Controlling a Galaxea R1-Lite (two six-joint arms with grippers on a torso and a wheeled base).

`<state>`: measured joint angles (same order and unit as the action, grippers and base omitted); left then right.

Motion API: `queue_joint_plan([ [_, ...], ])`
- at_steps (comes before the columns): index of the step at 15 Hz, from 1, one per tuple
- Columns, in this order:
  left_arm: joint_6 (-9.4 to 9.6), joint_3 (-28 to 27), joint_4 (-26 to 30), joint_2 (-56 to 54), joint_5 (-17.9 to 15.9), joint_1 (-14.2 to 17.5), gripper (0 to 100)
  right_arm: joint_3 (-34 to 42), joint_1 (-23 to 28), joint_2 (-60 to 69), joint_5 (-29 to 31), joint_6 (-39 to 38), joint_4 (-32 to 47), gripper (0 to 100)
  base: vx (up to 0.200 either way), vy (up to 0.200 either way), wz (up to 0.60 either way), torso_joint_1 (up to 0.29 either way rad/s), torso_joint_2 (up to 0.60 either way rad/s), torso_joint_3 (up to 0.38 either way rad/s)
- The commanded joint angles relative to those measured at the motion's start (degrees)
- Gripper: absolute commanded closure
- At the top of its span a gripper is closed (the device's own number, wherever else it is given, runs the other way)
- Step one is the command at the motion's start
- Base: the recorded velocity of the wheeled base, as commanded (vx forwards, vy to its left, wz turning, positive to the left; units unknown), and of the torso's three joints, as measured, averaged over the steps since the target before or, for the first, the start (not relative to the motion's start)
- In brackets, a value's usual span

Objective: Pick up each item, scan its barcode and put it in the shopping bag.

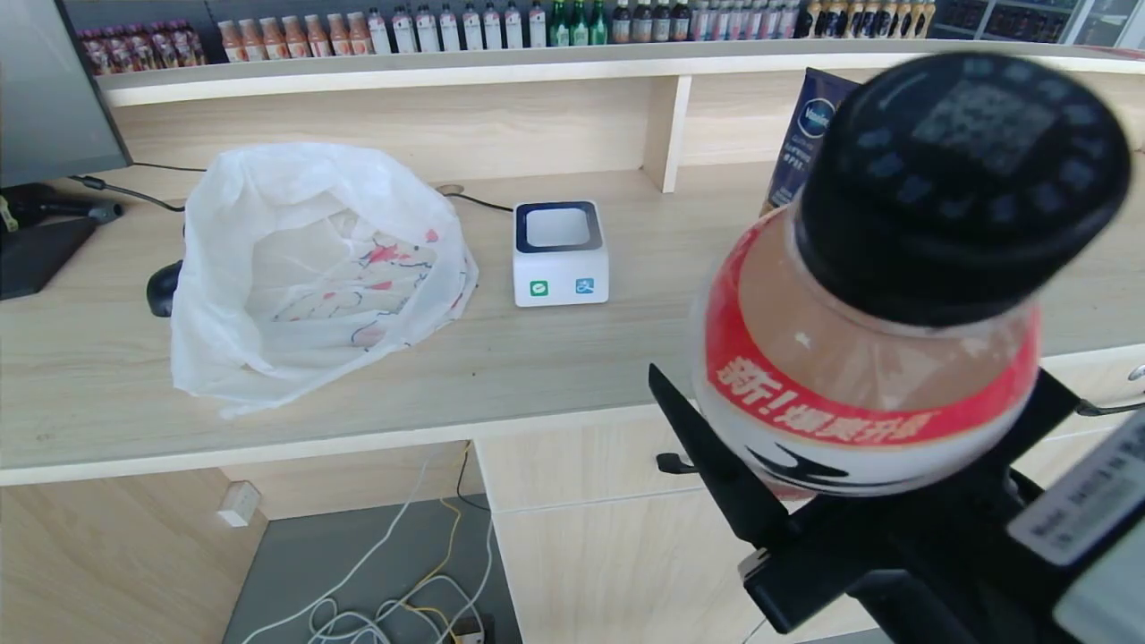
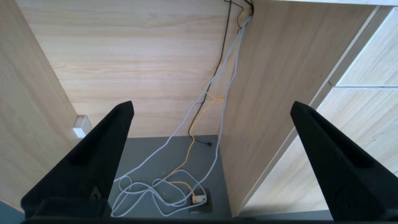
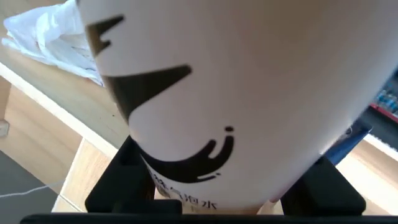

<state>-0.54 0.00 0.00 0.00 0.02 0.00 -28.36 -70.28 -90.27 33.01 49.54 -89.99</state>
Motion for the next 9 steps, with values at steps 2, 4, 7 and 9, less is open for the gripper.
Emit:
queue_joint_plan([
  [2,0.01,0.0,0.0,0.0,0.0,0.0,0,-1.1,0.8,-1.0,0.6,-13.9,0.0,100,0.0,0.0,0.0,0.0,0.0,0.0],
  [4,0.01,0.0,0.0,0.0,0.1,0.0,0,-2.9,6.8,-1.7,0.2,-25.0,1.7,100,0.0,0.0,0.0,0.0,0.0,0.0],
  [7,-0.08,0.0,0.0,0.0,0.0,0.0,0,-6.4,9.2,-3.2,-1.6,-29.9,7.1,100,0.0,0.0,0.0,0.0,0.0,0.0],
  [9,0.01,0.0,0.0,0.0,0.0,0.0,0,-14.2,11.7,-5.3,-1.7,-33.5,12.3,100,0.0,0.0,0.0,0.0,0.0,0.0],
])
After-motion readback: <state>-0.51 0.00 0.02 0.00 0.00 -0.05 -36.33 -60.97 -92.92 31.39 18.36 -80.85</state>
